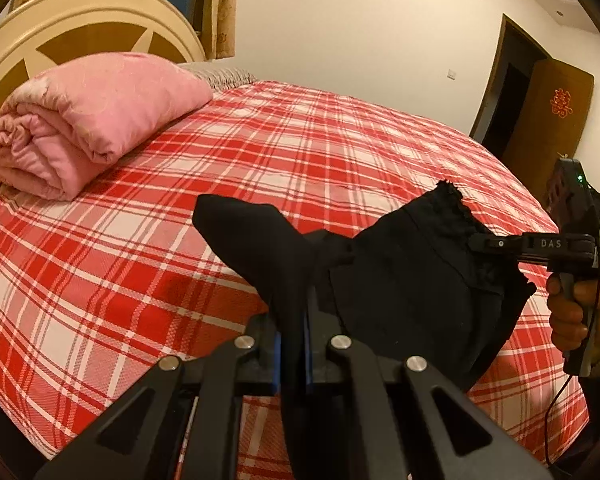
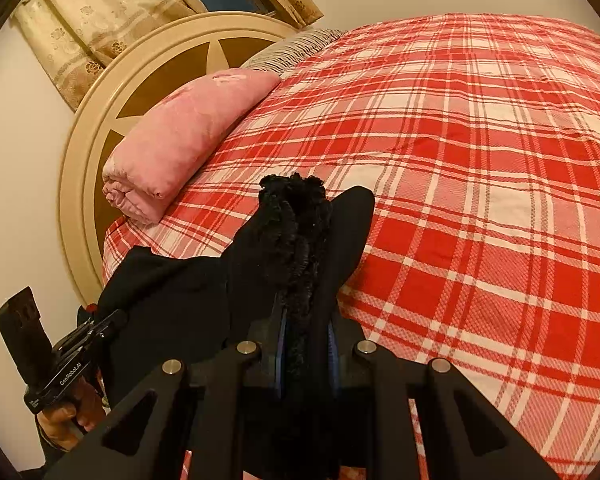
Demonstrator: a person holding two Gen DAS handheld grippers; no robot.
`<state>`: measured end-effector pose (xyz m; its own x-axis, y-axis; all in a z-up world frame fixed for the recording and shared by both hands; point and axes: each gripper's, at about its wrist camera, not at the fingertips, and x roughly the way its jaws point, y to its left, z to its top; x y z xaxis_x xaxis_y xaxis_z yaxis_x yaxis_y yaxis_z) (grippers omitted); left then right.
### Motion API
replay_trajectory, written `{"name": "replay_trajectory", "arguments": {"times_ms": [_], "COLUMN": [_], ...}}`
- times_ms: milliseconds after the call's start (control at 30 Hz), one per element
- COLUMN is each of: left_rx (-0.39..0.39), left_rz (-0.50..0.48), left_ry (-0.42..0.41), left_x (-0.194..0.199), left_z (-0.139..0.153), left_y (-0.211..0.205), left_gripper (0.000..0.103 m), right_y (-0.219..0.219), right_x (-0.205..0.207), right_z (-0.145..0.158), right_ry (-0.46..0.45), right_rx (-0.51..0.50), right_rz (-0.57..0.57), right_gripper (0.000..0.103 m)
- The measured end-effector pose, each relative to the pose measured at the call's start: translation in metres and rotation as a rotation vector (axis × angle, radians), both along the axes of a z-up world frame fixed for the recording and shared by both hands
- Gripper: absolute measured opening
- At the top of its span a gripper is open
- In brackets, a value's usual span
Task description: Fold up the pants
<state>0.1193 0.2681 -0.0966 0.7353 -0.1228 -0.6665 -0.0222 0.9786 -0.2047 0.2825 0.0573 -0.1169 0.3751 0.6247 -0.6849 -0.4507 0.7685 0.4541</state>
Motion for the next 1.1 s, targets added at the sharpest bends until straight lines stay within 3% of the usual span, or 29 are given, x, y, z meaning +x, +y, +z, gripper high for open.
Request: {"name": "replay_trajectory", "arguments": {"times_ms": [267, 433, 667, 800, 1100], "left_rx": [-0.004, 0.012, 0.062, 0.045, 0.000], "left_rz": [0.004, 0.005, 0.036, 0.038, 0.104], "left_ry": [0.029, 0.054, 0.059, 0.057, 0.047], "left_x": [0.006, 0.010, 0.012, 0.012, 0.010], "left_z": [-0.014, -0.031, -0.052, -0.060, -0.069], "left_y": [0.007, 0.010, 0.013, 0.017, 0.030], "left_gripper": [0.008, 0.014, 0.049, 0.058, 0.088], "right_y": [-0.003, -0.006, -0.015, -0.018, -0.014], "right_x": [0.016, 0.024, 0.035, 0.037, 0.035], "right_z": [-0.019, -0.034, -0.053, -0.060, -0.064], "right_ry": [0.041, 0.068, 0.107, 0.114, 0.068], "right_rx": [-0.006, -0.015, -0.023, -0.025, -0.099], "right_rz": [-0.006, -0.005, -0.037, -0.044, -0.069], "right_gripper": [0.017, 0.017, 0.024, 0.025, 0.041]}}
